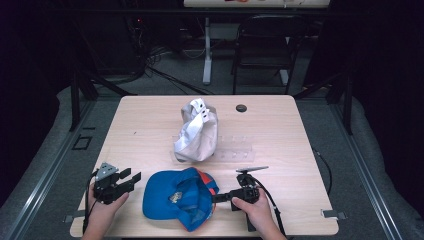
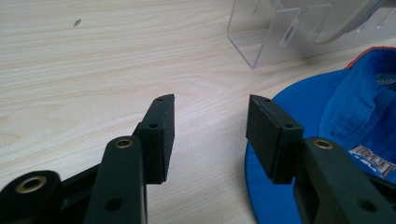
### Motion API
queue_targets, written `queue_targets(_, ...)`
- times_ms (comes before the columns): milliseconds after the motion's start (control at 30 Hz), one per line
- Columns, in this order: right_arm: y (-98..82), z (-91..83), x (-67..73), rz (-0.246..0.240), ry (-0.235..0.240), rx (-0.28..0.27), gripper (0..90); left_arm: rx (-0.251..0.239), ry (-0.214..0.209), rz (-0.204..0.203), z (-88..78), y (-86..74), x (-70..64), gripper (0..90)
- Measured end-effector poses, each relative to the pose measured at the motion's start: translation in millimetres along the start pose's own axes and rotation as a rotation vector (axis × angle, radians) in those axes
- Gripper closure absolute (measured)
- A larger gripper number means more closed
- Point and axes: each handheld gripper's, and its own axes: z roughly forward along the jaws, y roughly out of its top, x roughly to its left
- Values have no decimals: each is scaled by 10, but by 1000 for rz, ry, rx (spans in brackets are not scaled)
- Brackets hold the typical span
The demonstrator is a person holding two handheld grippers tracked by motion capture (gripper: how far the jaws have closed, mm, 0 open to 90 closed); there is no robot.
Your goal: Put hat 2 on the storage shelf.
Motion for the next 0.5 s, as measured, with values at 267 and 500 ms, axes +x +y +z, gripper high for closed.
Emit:
queue_targets(267,21,-38,13,49,12,-9,775,2,-1,0,8,-3,2,527)
queue_targets(500,80,-192,22,89,51,-44,777,-2,5,-4,1,-2,9,527)
